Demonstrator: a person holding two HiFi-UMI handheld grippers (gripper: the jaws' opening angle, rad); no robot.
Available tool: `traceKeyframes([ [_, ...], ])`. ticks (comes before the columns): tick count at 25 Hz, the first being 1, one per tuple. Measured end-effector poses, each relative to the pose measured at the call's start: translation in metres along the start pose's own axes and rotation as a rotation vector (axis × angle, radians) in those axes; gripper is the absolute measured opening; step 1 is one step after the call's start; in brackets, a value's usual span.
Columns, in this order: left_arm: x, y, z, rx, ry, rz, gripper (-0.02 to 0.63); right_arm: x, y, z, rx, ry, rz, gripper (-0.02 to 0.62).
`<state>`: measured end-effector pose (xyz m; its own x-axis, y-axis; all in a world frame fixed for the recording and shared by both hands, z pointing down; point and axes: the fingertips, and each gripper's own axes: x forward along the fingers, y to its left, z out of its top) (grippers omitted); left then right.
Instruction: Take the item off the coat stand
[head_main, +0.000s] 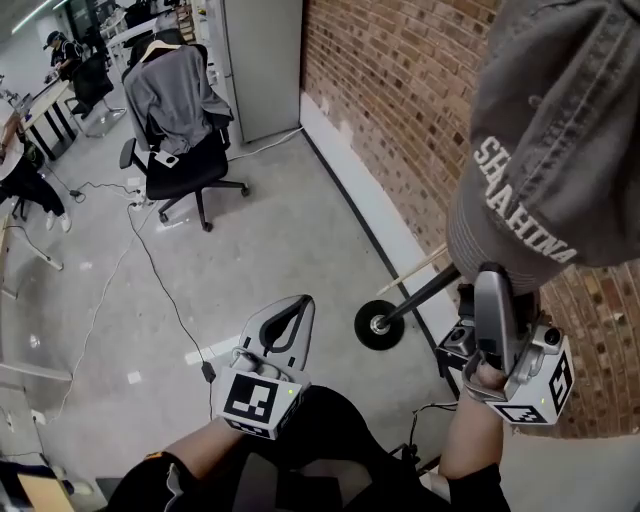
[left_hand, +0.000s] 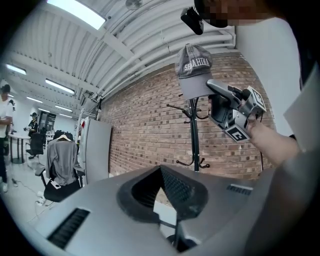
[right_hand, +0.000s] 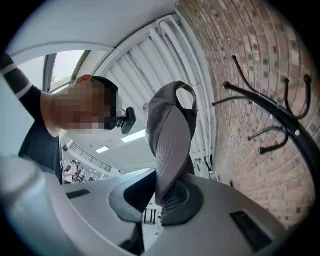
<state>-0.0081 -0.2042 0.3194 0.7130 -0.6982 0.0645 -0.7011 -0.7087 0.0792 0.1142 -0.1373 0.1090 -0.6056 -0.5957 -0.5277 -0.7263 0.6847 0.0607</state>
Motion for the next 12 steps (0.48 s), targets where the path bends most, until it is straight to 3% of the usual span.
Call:
traceKeyframes([
  [6,-0.019,0.043,-0.029,-0.027,0.066,0.077,0.032,0.003,0.014,-0.108,0.298,0.101,-0.051,0.032],
  [12,-0.037,0.066,-0.093,-0.015,0.218,0.125,0.032,-0.038,0.026,-0.223,0.563,0.238,-0.203,0.032],
])
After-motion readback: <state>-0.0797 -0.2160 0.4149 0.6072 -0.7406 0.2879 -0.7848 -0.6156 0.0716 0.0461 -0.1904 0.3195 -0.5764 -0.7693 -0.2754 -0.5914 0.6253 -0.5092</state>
